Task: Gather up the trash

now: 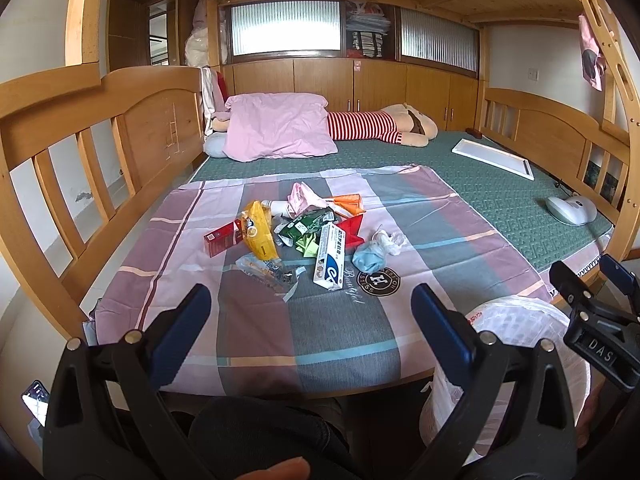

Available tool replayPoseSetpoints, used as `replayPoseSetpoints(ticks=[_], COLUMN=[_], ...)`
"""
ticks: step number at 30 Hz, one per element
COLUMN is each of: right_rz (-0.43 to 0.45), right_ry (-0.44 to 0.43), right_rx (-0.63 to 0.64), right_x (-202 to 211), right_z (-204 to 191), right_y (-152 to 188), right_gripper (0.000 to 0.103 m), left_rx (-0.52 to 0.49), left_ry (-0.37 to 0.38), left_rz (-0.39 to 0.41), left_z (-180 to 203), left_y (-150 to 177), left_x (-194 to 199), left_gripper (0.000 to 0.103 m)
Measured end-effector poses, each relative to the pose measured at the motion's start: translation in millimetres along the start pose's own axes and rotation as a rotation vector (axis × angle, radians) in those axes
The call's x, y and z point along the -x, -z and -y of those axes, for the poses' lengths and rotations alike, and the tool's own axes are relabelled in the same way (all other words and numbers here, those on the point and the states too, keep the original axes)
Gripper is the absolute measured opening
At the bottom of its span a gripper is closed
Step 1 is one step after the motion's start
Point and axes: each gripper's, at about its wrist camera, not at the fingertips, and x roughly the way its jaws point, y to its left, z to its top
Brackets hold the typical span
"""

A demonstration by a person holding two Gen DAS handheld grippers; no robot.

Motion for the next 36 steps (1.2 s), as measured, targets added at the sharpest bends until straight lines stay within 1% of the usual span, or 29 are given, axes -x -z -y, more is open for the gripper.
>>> replayPoseSetpoints(ticks=[36], right_rz=[0.004], right_ry=[0.008], right_rx=[0.004], right_x=[-1.4], right_z=[-1.3], right_y=[0.8], right_gripper=[0.100], left_rx=[0.004], left_ry=[-0.004], left_rz=[-0.016], left_z=[3.5], left_y=[0.9], left_x=[-0.1], left_gripper=[0.100])
